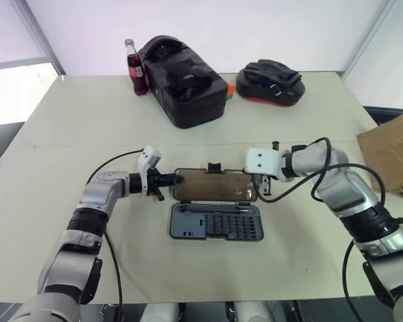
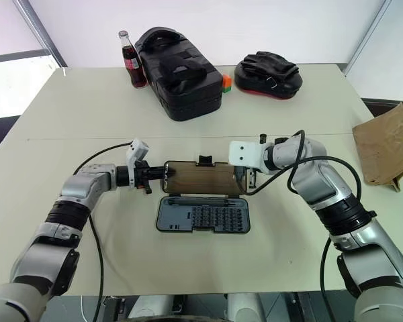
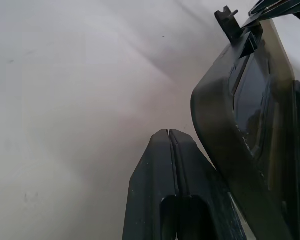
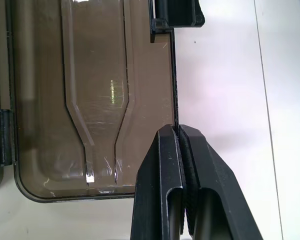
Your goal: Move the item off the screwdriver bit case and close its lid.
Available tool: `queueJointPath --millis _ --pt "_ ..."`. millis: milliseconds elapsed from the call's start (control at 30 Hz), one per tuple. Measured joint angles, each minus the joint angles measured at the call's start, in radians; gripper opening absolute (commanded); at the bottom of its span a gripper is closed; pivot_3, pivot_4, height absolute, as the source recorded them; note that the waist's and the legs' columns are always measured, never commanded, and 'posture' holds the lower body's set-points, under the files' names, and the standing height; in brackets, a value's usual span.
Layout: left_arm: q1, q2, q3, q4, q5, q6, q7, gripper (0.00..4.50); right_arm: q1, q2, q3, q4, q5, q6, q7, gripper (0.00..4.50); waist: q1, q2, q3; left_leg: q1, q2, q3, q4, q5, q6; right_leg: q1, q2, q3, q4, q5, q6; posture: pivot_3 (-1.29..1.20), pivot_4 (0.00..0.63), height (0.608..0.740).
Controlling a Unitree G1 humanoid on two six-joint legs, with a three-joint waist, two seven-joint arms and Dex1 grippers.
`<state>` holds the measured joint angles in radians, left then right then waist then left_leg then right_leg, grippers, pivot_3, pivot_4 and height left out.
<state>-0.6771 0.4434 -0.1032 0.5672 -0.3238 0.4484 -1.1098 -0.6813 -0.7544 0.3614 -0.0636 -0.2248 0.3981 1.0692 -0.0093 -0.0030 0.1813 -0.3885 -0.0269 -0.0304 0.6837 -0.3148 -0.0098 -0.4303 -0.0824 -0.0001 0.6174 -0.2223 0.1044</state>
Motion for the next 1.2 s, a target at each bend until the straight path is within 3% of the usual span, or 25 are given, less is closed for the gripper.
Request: queueJointPath --millis 233,400,767,1033,1200 --pt "-0.007 -0.013 0.002 0.018 0.023 -0.028 -0.010 0.00 0.015 -0.004 0.000 -0.101 0.007 0.099 0.005 4.45 0.001 0.000 0.000 0.000 0.000 -0.001 0.000 0.000 0.000 0.000 0.000 0.000 0.000 0.000 0.000 0.00 0.150 0.740" --pt "-0.007 -0.020 0.006 0.026 0.032 -0.053 -0.019 0.00 0.011 -0.007 -0.061 -0.187 0.055 0.211 0.007 4.45 0.002 0.000 0.000 0.000 0.000 -0.001 0.000 0.000 0.000 0.000 0.000 0.000 0.001 0.000 0.000 0.00 0.150 0.740" --pt "-0.046 -0.051 0.052 0.055 -0.010 -0.066 -0.103 0.00 0.065 -0.021 -0.464 -0.500 0.455 0.623 0.011 4.45 0.020 0.000 0.000 -0.001 0.001 -0.002 0.000 -0.001 0.002 0.000 0.000 -0.001 -0.001 0.000 0.000 0.00 0.150 0.740" --pt "-0.057 -0.016 0.039 -0.080 -0.059 0.056 -0.208 0.00 0.102 -0.064 -0.503 -0.498 0.522 0.667 -0.096 4.45 0.017 0.000 0.000 -0.001 0.001 -0.001 0.000 -0.001 0.002 -0.001 0.000 -0.001 0.000 0.000 0.000 0.00 0.150 0.740" --pt "-0.022 0.067 -0.026 -0.253 -0.089 0.177 -0.315 0.00 0.119 -0.088 -0.504 -0.478 0.549 0.664 -0.140 4.45 0.013 0.000 0.000 -0.001 0.001 -0.001 0.000 -0.001 0.002 -0.001 0.000 0.000 0.000 0.000 0.000 0.00 0.150 0.740"
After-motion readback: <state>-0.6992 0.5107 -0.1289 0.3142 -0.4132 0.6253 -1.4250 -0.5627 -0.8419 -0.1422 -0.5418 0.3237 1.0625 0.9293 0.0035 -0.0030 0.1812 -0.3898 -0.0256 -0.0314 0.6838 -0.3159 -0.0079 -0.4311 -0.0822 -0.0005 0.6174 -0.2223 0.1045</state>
